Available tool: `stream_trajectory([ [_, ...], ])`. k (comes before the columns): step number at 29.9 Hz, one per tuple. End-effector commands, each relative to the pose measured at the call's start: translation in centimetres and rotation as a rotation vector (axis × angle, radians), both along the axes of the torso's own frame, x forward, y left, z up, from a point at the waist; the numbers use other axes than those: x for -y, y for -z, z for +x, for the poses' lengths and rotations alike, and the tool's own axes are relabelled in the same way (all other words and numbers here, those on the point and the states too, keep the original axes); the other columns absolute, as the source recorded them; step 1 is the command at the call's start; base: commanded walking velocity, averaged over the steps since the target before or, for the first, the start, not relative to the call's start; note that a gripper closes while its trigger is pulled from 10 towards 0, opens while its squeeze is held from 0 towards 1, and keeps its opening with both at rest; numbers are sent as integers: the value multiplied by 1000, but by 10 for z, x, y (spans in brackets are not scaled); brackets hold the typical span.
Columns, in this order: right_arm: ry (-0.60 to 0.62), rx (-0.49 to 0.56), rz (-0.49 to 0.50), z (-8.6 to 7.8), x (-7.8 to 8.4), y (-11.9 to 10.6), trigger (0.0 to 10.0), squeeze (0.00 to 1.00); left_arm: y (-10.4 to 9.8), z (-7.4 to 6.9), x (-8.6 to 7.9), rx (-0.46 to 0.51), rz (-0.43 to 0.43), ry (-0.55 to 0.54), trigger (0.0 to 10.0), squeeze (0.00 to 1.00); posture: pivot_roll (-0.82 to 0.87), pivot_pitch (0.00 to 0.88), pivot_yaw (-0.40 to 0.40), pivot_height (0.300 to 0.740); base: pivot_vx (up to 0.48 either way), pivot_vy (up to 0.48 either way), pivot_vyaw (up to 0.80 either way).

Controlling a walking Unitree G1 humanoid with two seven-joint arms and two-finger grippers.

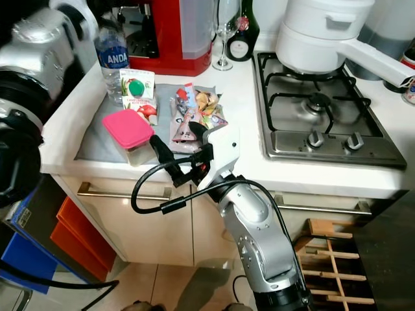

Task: Restocking fridge

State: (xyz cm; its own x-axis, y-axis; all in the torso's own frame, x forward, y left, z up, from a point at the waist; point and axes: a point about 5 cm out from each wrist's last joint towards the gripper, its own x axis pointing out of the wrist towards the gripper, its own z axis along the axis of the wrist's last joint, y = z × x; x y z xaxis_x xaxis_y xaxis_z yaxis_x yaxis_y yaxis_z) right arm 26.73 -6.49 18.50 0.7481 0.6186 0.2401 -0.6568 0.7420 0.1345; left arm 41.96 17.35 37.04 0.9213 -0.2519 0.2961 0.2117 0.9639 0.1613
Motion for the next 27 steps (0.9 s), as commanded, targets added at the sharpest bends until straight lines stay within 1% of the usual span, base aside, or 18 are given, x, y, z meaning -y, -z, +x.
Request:
stream_trajectory([
  [1, 5, 13, 5, 2, 1, -2, 10000, 4, -12, -3, -2, 42, -1, 14, 10000, 1000, -169, 31, 57, 740, 0, 0, 0],
  [3, 6, 11, 4, 2, 1, -2, 10000, 8, -12, -4, -1, 55, 27, 23, 10000, 1000, -159, 30, 50, 740, 0, 0, 0],
  [5, -7, 8, 0, 2, -1, 0, 10000, 8, -6, -3, -8, 41, 37, -11, 10000, 1000, -157, 32, 50, 740, 0, 0, 0],
  [11, -16, 13, 2, 0, -4, 0, 10000, 4, 4, -1, -20, -4, 7, -58, 10000, 1000, -169, 32, 61, 740, 0, 0, 0],
  [15, -14, 16, 3, -2, -4, 0, 10000, 12, 4, -1, -21, -7, 5, -63, 10000, 1000, -181, 35, 67, 740, 0, 0, 0],
  [19, -5, 13, -2, -5, -1, 1, 10000, 8, -5, -2, -17, 10, 3, -57, 10000, 1000, -191, 38, 71, 740, 0, 0, 0],
  [20, -4, 11, -4, -6, -1, 2, 10000, 8, -5, -1, -15, 2, 11, -56, 10000, 1000, -193, 41, 73, 740, 0, 0, 0],
  [22, -4, 10, -6, -8, -1, 2, 10000, 4, -2, 0, -12, -18, 11, -56, 10000, 1000, -200, 46, 77, 740, 0, 0, 0],
  [24, -5, 8, -10, -10, -1, 3, 10000, 12, 5, 2, -10, -47, 12, -64, 10000, 1000, -209, 52, 80, 740, 0, 0, 0],
  [25, -5, 8, -10, -10, -1, 3, 10000, 12, 5, 2, -10, -47, 12, -64, 10000, 1000, -209, 52, 80, 740, 0, 0, 0],
  [27, -1, 4, -14, -14, -1, 4, 10000, 8, 15, 4, -9, -82, 29, -80, 10000, 1000, -226, 62, 85, 740, 0, 0, 0],
])
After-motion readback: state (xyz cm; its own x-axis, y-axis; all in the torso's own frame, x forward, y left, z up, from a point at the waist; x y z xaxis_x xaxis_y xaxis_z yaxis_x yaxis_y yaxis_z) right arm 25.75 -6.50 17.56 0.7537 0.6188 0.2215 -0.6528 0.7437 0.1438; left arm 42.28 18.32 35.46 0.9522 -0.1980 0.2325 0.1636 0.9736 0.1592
